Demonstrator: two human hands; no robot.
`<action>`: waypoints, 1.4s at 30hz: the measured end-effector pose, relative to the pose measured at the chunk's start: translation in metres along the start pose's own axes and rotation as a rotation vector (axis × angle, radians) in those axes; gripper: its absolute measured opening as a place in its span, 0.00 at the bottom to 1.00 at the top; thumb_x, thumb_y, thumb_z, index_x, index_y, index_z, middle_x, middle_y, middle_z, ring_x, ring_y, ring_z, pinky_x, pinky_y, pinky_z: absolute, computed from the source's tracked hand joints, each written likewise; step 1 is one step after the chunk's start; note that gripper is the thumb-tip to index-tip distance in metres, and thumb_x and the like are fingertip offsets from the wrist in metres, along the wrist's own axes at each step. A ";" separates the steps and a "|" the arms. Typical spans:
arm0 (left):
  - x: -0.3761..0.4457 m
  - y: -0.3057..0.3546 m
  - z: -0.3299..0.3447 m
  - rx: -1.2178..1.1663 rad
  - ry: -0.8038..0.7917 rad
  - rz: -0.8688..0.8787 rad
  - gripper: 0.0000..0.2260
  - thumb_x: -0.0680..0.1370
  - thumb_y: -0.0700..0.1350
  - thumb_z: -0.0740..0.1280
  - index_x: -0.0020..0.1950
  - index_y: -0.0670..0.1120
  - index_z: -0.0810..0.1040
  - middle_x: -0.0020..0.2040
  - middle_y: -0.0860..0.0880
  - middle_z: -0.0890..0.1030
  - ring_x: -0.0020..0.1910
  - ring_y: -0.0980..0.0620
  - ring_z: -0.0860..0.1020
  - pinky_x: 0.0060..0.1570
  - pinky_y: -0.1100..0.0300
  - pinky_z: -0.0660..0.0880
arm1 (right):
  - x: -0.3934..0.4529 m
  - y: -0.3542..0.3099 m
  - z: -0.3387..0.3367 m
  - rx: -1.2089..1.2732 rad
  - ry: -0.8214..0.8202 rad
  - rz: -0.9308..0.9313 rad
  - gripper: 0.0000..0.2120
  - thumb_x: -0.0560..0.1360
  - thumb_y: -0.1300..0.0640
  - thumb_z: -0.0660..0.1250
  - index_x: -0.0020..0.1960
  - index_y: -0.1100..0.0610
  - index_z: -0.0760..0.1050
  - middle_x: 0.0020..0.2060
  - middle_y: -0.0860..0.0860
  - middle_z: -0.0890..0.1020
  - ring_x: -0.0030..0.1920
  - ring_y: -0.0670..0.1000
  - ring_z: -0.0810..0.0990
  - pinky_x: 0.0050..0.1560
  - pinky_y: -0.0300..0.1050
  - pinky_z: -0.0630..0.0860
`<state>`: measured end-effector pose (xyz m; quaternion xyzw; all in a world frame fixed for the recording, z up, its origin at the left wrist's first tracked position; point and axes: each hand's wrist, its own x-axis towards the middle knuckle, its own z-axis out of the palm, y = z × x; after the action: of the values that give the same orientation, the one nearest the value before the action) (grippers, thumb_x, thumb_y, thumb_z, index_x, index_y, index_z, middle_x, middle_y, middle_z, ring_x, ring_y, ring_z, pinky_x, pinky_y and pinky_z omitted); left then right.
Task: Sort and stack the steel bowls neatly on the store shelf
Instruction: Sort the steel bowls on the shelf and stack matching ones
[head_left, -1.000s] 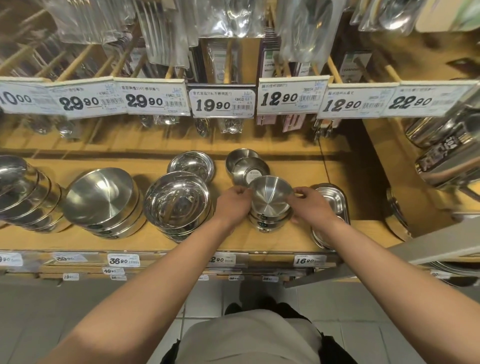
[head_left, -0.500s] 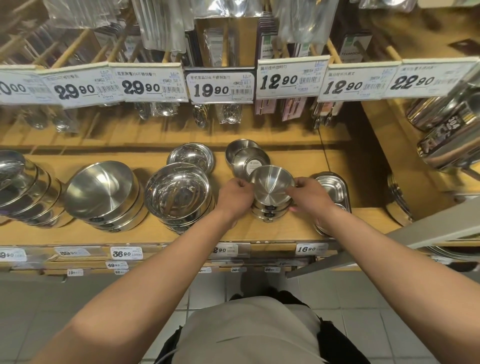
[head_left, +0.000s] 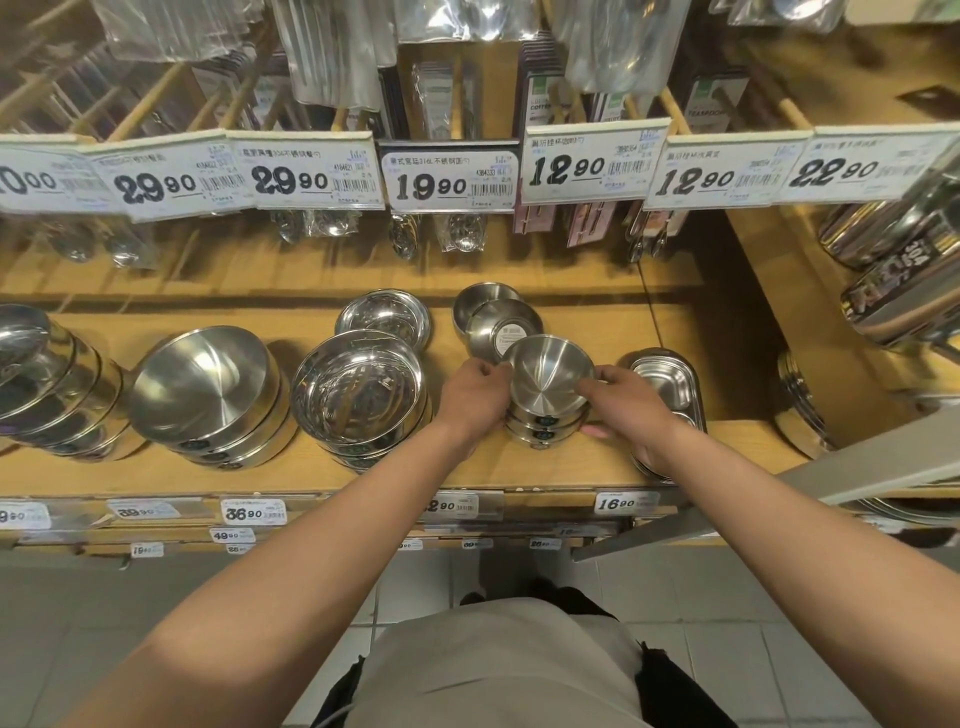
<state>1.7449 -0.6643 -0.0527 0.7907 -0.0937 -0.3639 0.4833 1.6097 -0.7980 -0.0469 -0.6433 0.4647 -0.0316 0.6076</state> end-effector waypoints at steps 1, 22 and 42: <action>0.001 -0.001 0.000 0.041 0.025 0.026 0.11 0.80 0.55 0.63 0.45 0.49 0.75 0.43 0.50 0.80 0.42 0.50 0.79 0.42 0.53 0.80 | 0.000 0.000 -0.001 -0.011 0.018 -0.016 0.07 0.79 0.55 0.69 0.56 0.49 0.75 0.49 0.49 0.82 0.50 0.50 0.84 0.51 0.51 0.85; -0.002 0.003 0.003 -0.088 0.017 -0.020 0.08 0.79 0.49 0.62 0.48 0.48 0.79 0.42 0.49 0.80 0.42 0.51 0.79 0.51 0.45 0.82 | -0.001 -0.002 -0.003 -0.042 0.076 -0.123 0.08 0.80 0.58 0.69 0.49 0.45 0.77 0.46 0.54 0.86 0.43 0.55 0.87 0.40 0.47 0.86; -0.018 -0.006 0.003 -0.236 -0.028 -0.070 0.07 0.82 0.47 0.59 0.54 0.47 0.75 0.52 0.45 0.79 0.46 0.48 0.79 0.44 0.48 0.83 | -0.017 0.013 0.010 0.133 0.004 -0.073 0.11 0.81 0.59 0.66 0.55 0.42 0.74 0.51 0.53 0.84 0.47 0.55 0.86 0.42 0.48 0.86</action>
<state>1.7285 -0.6541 -0.0501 0.7259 -0.0292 -0.4003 0.5586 1.5992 -0.7773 -0.0515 -0.6180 0.4391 -0.0855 0.6465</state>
